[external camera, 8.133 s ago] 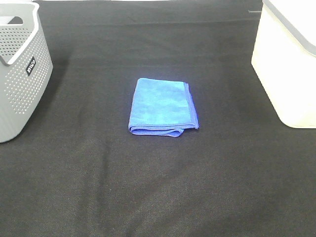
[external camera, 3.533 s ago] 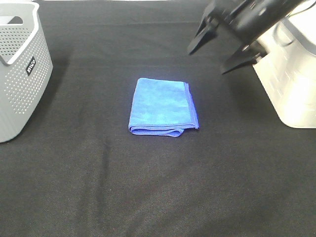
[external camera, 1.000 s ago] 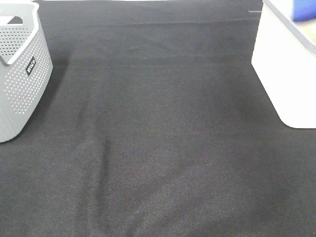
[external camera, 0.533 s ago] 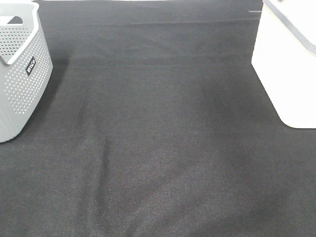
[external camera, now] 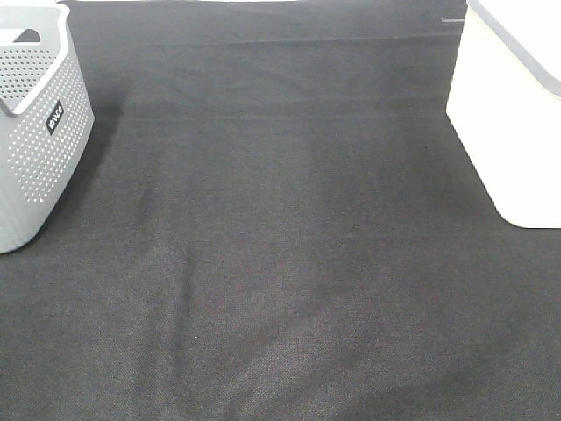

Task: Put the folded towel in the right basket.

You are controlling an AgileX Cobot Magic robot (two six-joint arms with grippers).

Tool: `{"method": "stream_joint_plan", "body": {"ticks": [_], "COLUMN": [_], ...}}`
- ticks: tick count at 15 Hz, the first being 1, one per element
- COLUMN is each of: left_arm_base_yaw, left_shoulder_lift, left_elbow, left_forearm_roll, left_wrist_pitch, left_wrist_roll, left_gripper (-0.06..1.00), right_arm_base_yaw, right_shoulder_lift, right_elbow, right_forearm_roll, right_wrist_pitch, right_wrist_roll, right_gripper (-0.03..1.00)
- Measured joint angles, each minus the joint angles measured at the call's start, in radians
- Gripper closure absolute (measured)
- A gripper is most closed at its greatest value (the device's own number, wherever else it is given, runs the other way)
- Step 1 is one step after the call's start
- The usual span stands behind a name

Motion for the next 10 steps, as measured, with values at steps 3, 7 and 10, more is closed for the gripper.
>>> {"method": "stream_joint_plan", "body": {"ticks": [3, 7, 10], "left_arm_base_yaw": [0.000, 0.000, 0.000], "left_shoulder_lift": [0.000, 0.000, 0.000], "left_elbow": [0.000, 0.000, 0.000], "left_forearm_roll": [0.000, 0.000, 0.000], "left_wrist_pitch": [0.000, 0.000, 0.000], "left_wrist_roll": [0.000, 0.000, 0.000], "left_gripper": [-0.03, -0.03, -0.03], "right_arm_base_yaw": [0.000, 0.000, 0.000], "right_shoulder_lift": [-0.417, -1.020, -1.224], "right_elbow": [0.471, 0.995, 1.092], "right_forearm_roll": [-0.008, -0.041, -0.042], "right_wrist_pitch": [-0.091, -0.116, -0.118], "right_wrist_roll": [0.011, 0.011, 0.011], "right_gripper": [0.01, 0.01, 0.01]}}
